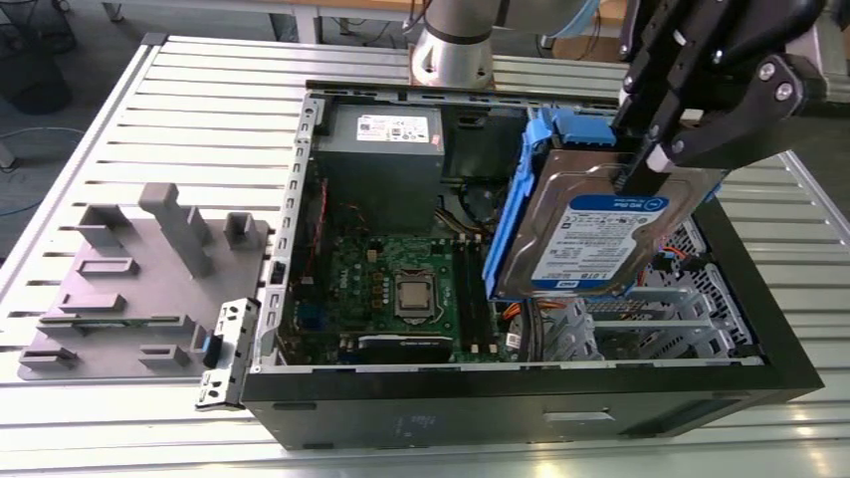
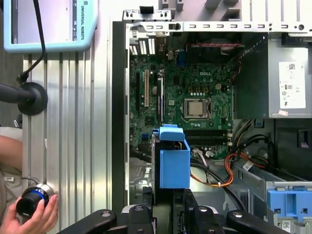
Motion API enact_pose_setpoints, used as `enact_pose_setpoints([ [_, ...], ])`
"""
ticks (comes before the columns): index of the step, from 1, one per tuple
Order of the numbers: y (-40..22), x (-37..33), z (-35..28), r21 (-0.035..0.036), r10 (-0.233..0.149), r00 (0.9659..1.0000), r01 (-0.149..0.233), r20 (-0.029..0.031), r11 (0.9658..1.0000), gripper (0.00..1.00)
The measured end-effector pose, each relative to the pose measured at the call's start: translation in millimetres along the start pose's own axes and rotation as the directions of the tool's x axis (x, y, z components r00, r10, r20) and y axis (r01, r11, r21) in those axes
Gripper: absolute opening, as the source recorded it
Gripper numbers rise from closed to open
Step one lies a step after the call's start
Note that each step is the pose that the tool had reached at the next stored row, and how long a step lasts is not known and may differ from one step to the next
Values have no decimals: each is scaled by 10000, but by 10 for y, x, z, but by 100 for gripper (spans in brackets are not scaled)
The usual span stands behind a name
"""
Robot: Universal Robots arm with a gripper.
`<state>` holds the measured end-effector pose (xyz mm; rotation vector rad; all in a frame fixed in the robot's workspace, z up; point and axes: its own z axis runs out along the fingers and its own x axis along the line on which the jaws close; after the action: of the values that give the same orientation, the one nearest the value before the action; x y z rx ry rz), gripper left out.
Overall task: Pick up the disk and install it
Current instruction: 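Pick up the disk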
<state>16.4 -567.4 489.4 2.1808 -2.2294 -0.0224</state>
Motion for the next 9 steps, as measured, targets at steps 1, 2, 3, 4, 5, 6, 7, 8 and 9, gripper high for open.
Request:
enact_pose_setpoints([
  [1,-36,0,1,-3,0,10000,0,1,10000,35],
  [2,-76,-1,2,-8,0,10000,0,1,10000,35],
  [3,-114,-2,4,-13,0,10000,0,2,10000,35],
  [4,-151,-3,6,-18,-1,10000,1,2,10000,35],
  [5,-186,-3,9,-23,0,10000,0,2,10000,35],
  [6,-219,-4,10,-27,0,10000,0,1,10000,35],
  [7,-252,-5,13,-29,0,10000,0,1,10000,35],
  [8,-288,-6,16,-32,0,10000,0,1,10000,35],
  [9,-320,-7,18,-34,-1,10000,1,0,10000,35],
])
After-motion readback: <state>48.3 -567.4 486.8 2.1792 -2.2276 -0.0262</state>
